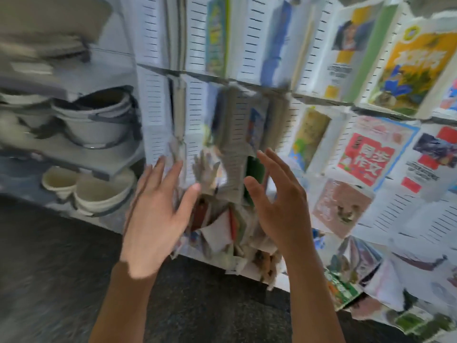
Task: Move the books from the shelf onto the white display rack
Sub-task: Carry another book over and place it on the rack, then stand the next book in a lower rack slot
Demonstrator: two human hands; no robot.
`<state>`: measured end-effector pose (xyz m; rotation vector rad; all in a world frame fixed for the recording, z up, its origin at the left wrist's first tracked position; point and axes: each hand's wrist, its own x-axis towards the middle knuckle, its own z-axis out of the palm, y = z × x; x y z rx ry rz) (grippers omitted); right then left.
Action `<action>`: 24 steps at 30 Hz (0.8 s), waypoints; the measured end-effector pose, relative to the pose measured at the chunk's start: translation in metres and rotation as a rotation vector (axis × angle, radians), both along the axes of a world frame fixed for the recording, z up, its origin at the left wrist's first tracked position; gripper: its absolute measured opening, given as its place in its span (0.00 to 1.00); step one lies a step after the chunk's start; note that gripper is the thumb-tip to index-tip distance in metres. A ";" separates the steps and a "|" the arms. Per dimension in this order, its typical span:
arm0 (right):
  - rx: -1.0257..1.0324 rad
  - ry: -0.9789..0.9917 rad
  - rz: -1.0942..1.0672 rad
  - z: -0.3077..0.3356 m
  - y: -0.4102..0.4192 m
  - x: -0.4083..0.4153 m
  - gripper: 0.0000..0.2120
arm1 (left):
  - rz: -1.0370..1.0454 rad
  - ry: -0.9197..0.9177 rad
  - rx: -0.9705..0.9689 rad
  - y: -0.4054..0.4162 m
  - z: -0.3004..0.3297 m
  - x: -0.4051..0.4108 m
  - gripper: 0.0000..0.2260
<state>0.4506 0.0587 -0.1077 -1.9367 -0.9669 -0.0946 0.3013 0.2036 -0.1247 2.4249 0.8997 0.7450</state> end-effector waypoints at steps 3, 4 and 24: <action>0.026 -0.008 0.067 -0.003 0.048 -0.050 0.27 | 0.065 -0.020 0.019 0.038 0.003 -0.058 0.35; 0.035 -0.011 0.096 -0.006 0.064 -0.067 0.27 | 0.094 -0.030 0.015 0.049 0.003 -0.077 0.36; -0.125 0.058 0.514 -0.013 0.368 -0.205 0.26 | 0.464 -0.066 -0.037 0.280 -0.002 -0.229 0.34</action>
